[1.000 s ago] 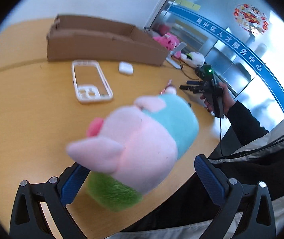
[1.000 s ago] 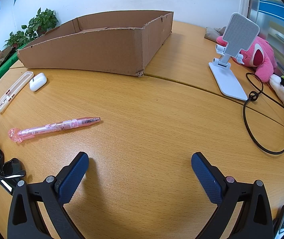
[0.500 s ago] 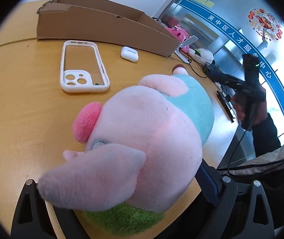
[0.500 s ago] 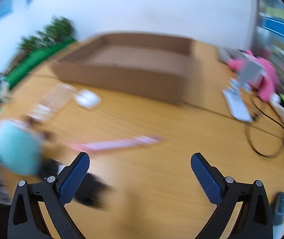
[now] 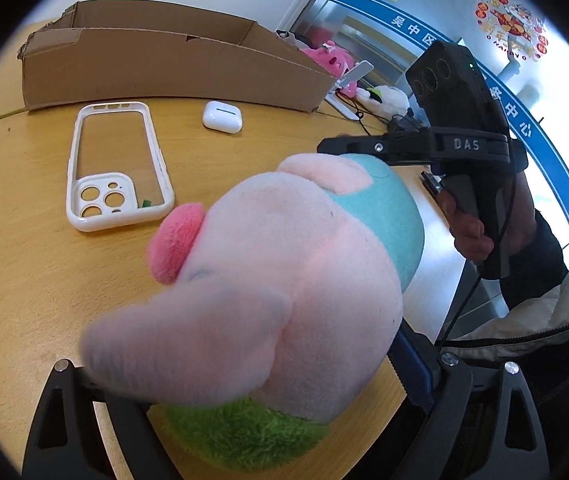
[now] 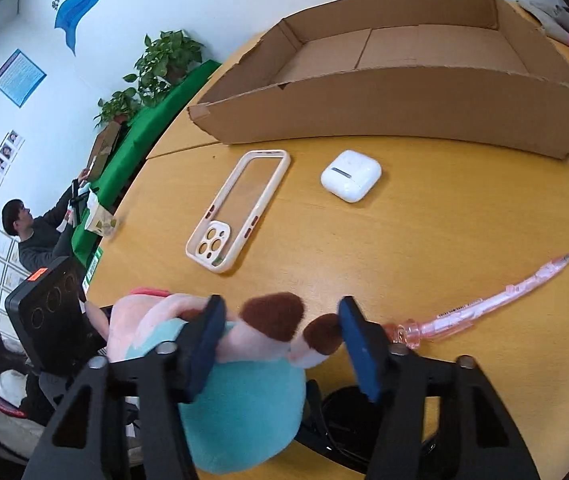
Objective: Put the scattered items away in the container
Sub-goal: 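Grasp the pig plush with the right gripper while the left gripper holds it, then carry the pig plush with both grippers over the cardboard box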
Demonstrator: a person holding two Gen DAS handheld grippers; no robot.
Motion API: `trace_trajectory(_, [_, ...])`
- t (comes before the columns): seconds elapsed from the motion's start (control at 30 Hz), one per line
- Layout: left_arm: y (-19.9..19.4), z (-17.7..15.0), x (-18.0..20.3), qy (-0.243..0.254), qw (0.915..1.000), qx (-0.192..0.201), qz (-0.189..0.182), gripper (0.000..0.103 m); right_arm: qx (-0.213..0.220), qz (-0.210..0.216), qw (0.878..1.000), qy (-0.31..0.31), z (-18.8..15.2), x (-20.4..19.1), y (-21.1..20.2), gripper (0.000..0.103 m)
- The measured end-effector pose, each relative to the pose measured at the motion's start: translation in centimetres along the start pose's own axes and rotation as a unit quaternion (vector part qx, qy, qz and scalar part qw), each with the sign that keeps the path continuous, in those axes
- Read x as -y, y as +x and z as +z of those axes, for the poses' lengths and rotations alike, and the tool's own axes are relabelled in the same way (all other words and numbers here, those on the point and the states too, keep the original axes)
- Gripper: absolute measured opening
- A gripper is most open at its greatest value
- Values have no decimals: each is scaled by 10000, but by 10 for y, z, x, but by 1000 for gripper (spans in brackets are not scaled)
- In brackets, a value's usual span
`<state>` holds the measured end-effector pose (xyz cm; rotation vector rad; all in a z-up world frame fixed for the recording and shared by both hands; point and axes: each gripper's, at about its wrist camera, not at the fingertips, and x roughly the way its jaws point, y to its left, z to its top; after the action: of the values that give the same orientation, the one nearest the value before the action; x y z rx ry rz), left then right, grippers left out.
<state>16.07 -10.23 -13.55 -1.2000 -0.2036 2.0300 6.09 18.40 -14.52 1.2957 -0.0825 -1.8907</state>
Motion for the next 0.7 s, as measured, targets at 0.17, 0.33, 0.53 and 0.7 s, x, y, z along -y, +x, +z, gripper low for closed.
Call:
trace_trajectory(0.17, [-4, 16, 8, 86, 9999, 125, -30, 86, -37, -112, 9998, -171, 10, -4, -3, 17])
trace_trajectory(0.33, [-17, 41, 11, 113, 9992, 368, -79, 83, 348, -80, 9990, -263, 27, -7, -25, 15])
trace_trajectory(0.53, [-42, 99, 21, 612, 9948, 796, 174, 83, 896, -276, 9926, -776, 74, -26, -60, 15])
trace_trajectory(0.7, [-63, 158, 27, 977, 9870, 1243, 289, 83, 1474, -437, 9797, -1283, 125, -48, -96, 15])
